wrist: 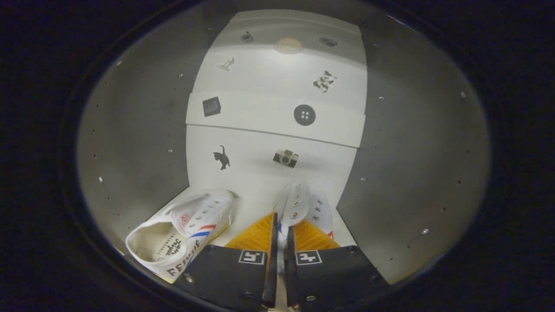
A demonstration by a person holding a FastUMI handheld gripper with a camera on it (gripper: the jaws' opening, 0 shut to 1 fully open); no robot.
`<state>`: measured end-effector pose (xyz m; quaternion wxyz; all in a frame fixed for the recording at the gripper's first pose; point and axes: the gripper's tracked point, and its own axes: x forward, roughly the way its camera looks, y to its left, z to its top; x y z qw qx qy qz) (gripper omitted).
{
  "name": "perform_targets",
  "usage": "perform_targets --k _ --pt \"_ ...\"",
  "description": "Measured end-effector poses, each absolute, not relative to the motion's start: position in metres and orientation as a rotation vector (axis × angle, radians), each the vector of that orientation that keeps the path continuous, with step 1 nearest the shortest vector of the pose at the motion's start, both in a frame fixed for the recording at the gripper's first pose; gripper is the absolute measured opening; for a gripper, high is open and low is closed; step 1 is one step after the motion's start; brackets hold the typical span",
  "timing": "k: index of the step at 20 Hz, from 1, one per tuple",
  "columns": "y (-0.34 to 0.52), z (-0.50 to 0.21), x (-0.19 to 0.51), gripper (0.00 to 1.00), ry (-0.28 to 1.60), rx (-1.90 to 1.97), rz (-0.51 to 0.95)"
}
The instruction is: Open the shoe cabinet door, grab the shoes and put them into the shoe cabinet, then close the shoe cabinet door.
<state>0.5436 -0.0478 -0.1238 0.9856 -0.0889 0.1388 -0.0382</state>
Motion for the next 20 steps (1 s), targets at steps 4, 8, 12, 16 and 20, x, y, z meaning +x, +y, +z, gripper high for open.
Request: perform_targets --k 4,8,12,16,20 --pt "-0.041 -0.126 0.548 0.24 0.274 -0.143 -0.092" --pt "-0.023 -0.099 0.519 0.48 0.214 -0.145 -0.091" --pt "-0.013 -0.082 0.481 0.75 0.189 -0.154 -0.061" --pt "-0.002 -0.071 0.434 0.92 0.157 -0.084 -0.053" --pt "0.015 -0.065 0.37 1.0 0.133 -0.015 -0.032"
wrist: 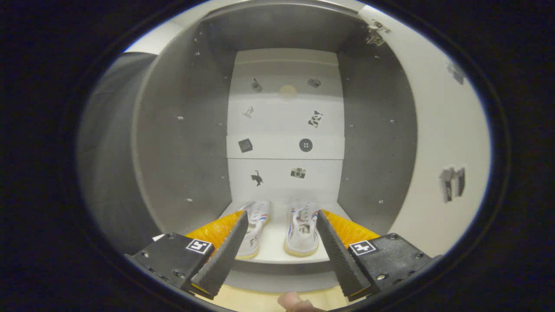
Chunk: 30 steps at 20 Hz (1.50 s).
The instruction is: Open the shoe cabinet door, grab the shoes and put them into the shoe cabinet, then close the shoe cabinet door.
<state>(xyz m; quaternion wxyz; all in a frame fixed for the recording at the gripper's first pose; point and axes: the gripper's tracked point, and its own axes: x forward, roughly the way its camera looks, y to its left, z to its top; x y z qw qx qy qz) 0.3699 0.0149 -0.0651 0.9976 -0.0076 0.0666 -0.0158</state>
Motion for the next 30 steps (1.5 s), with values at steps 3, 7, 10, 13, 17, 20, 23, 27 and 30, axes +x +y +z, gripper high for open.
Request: perform_targets --k 3,7,10,13,17,20,23,27,30 --pt "0.024 -0.059 0.316 1.0 0.094 0.017 -0.013" --pt "0.025 -0.053 0.24 1.0 0.093 0.034 0.011" --pt "0.011 -0.044 0.18 1.0 0.11 -0.004 -0.005" --pt "-0.003 -0.024 0.128 1.0 0.092 -0.006 0.013" --pt "-0.026 0.001 0.068 1.0 0.069 0.056 0.082" --pt "-0.053 0.02 0.035 1.0 0.043 0.084 0.11" --pt "-0.09 0.035 0.002 1.0 -0.003 0.104 0.09" --pt "-0.149 0.04 -0.04 0.98 -0.033 0.041 0.032" --pt "-0.189 0.031 -0.066 0.98 -0.01 -0.023 0.017"
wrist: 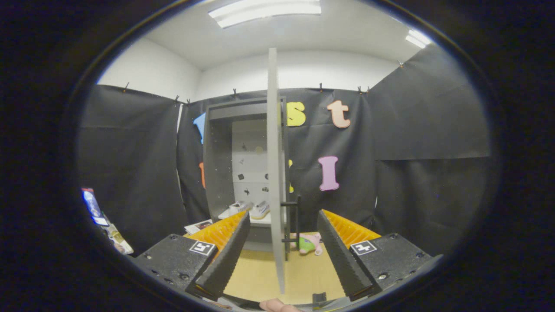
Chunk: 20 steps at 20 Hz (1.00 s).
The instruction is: Open the shoe cabinet door, grab the shoes and put them into the shoe cabinet, then close the shoe cabinet door.
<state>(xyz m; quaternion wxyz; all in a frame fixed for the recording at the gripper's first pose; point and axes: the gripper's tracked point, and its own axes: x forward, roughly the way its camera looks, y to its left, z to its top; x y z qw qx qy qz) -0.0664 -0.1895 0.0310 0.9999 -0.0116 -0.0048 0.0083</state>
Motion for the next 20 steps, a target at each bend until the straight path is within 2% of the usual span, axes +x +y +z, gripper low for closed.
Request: perform_targets --k 4,10,20 --pt "-0.254 0.025 -0.079 0.98 -0.009 -0.052 -0.05" --pt "-0.296 0.036 -0.045 0.98 -0.027 -0.214 -0.063" --pt "-0.33 0.007 0.03 1.0 0.088 -0.093 -0.068"
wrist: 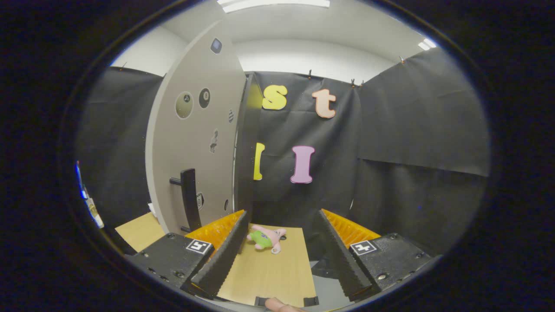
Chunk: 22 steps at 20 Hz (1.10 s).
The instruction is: Open the shoe cabinet door, grab the shoes and put them into the shoe cabinet, then close the shoe cabinet door.
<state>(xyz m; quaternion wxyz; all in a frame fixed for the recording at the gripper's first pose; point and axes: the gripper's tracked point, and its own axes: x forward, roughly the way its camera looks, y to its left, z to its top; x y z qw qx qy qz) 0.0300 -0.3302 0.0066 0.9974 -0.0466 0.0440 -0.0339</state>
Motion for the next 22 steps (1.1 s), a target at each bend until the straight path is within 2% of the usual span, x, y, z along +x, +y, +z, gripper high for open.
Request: perform_targets --k 7,11,16,22 --pt "-0.307 -0.007 0.071 1.0 0.106 -0.038 0.016" --pt "-0.259 -0.015 0.073 1.0 0.121 -0.001 0.173" --pt "-0.241 -0.019 0.07 0.93 0.135 -0.019 0.184" --pt "-0.219 -0.015 0.062 0.93 0.099 -0.088 0.117"
